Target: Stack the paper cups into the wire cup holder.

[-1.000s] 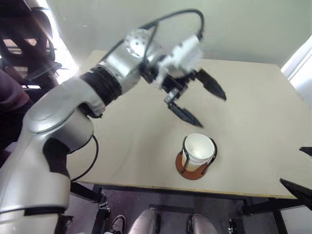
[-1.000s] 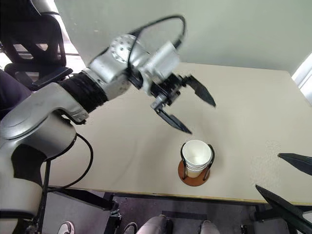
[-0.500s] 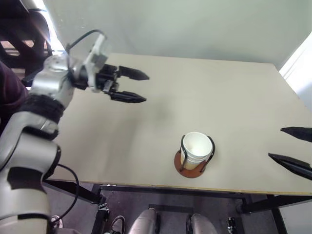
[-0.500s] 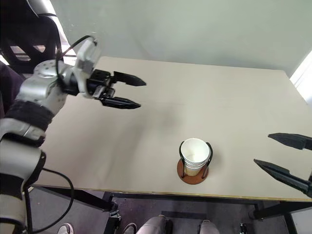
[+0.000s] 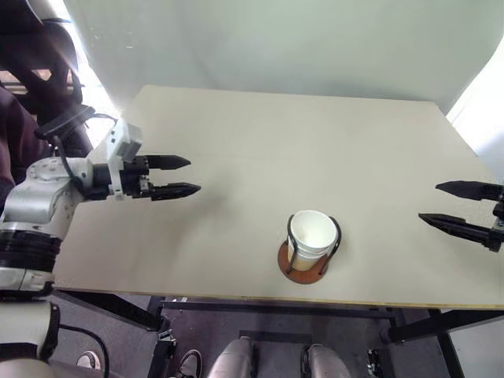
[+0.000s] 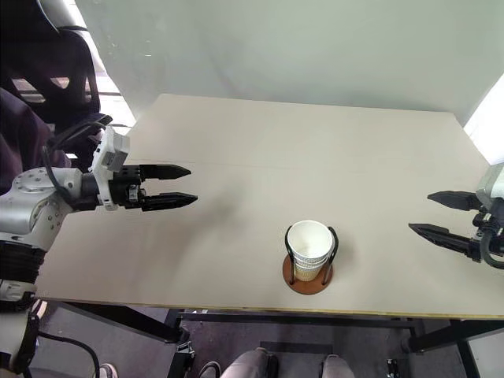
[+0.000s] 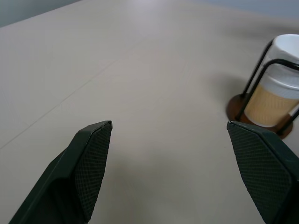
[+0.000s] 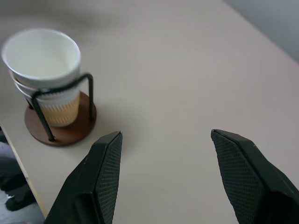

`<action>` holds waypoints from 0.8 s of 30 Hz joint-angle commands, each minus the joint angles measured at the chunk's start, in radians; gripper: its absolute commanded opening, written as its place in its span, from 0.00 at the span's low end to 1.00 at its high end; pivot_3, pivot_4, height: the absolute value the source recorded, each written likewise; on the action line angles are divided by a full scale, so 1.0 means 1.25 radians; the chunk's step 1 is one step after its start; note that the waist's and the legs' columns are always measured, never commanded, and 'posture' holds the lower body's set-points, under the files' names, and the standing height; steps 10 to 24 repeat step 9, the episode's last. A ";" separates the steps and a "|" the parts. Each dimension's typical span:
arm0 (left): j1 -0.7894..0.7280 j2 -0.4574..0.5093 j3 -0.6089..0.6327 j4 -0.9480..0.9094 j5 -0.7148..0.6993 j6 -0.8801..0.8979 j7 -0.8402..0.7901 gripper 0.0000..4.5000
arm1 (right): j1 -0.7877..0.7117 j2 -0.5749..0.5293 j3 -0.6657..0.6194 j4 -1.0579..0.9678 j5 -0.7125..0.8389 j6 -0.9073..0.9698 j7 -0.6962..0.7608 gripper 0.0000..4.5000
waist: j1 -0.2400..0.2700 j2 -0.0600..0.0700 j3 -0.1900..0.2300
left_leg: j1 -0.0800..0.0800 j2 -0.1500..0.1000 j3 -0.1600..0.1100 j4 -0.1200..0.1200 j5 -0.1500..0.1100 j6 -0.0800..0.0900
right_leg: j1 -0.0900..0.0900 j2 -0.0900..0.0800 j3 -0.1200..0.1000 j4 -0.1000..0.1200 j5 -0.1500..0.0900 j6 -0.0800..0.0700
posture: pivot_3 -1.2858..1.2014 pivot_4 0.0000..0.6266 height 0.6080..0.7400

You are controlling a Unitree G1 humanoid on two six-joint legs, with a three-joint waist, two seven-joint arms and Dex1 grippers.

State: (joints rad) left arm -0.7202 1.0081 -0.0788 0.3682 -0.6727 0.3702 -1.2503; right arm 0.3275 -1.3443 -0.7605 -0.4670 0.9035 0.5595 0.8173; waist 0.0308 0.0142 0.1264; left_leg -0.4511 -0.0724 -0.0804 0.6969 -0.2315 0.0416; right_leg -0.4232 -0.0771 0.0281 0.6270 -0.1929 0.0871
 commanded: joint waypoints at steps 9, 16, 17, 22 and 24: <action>0.018 -0.041 0.097 -0.082 0.015 0.109 0.001 1.00 | -0.151 0.058 0.068 0.019 -0.054 0.110 0.025 0.87 | -0.002 0.000 0.000 | 0.000 0.002 0.000 0.000 0.002 -0.003 | -0.001 0.001 0.000 0.000 0.003 -0.004 | 0.52 0.24 1.00; 0.018 -0.041 0.097 -0.082 0.015 0.109 0.001 1.00 | -0.151 0.058 0.068 0.019 -0.054 0.110 0.025 0.87 | -0.002 0.000 0.000 | 0.000 0.002 0.000 0.000 0.002 -0.003 | -0.001 0.001 0.000 0.000 0.003 -0.004 | 0.52 0.24 1.00; 0.018 -0.041 0.097 -0.082 0.015 0.109 0.001 1.00 | -0.151 0.058 0.068 0.019 -0.054 0.110 0.025 0.87 | -0.002 0.000 0.000 | 0.000 0.002 0.000 0.000 0.002 -0.003 | -0.001 0.001 0.000 0.000 0.003 -0.004 | 0.52 0.24 1.00; 0.018 -0.041 0.097 -0.082 0.015 0.109 0.001 1.00 | -0.151 0.058 0.068 0.019 -0.054 0.110 0.025 0.87 | -0.002 0.000 0.000 | 0.000 0.002 0.000 0.000 0.002 -0.003 | -0.001 0.001 0.000 0.000 0.003 -0.004 | 0.52 0.24 1.00; 0.018 -0.041 0.097 -0.082 0.015 0.109 0.001 1.00 | -0.151 0.058 0.068 0.019 -0.054 0.110 0.025 0.87 | -0.002 0.000 0.000 | 0.000 0.002 0.000 0.000 0.002 -0.003 | -0.001 0.001 0.000 0.000 0.003 -0.004 | 0.52 0.24 1.00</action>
